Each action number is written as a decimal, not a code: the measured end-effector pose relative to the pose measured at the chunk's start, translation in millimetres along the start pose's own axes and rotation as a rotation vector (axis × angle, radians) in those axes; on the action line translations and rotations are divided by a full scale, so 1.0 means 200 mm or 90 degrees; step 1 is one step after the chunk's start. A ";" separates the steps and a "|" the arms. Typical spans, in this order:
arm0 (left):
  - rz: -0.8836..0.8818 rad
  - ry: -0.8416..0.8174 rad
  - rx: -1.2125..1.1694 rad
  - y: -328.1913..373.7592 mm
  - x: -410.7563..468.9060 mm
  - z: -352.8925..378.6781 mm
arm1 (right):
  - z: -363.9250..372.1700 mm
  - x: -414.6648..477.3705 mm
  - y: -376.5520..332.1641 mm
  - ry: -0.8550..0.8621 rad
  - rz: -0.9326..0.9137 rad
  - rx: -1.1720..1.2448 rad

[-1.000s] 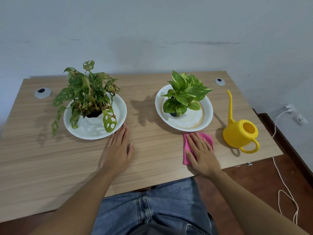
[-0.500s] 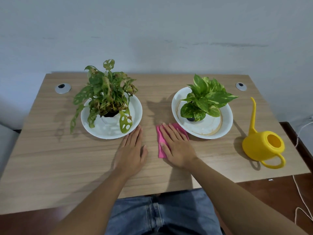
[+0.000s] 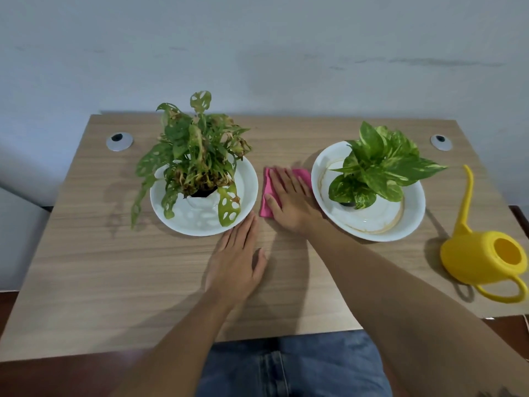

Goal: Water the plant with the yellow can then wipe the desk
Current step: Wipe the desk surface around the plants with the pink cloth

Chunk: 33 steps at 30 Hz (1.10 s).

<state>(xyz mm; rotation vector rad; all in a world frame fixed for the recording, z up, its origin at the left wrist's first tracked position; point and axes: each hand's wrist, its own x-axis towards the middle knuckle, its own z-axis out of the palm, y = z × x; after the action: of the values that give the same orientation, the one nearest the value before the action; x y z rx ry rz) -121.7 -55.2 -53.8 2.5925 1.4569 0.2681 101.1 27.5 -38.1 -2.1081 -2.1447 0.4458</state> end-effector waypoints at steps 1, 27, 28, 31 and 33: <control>0.000 0.005 -0.005 0.00 0.00 0.00 | 0.01 -0.05 0.00 0.009 -0.004 -0.005; -0.010 -0.012 0.011 0.02 0.01 -0.03 | 0.01 -0.01 -0.06 0.011 -0.023 0.000; -0.008 -0.014 0.014 0.01 0.01 -0.03 | 0.01 0.03 -0.06 0.002 -0.021 0.004; -0.006 -0.017 0.009 0.01 0.01 -0.03 | -0.01 0.05 -0.07 -0.004 -0.024 0.007; -0.006 -0.014 -0.004 0.01 0.01 -0.03 | 0.00 0.00 -0.06 0.009 -0.032 0.014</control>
<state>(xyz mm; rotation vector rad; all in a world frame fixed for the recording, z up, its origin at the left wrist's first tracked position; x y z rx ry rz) -121.1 -54.4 -47.7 2.5740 1.4591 0.2420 89.0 26.7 -34.7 -2.0354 -2.1693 0.4452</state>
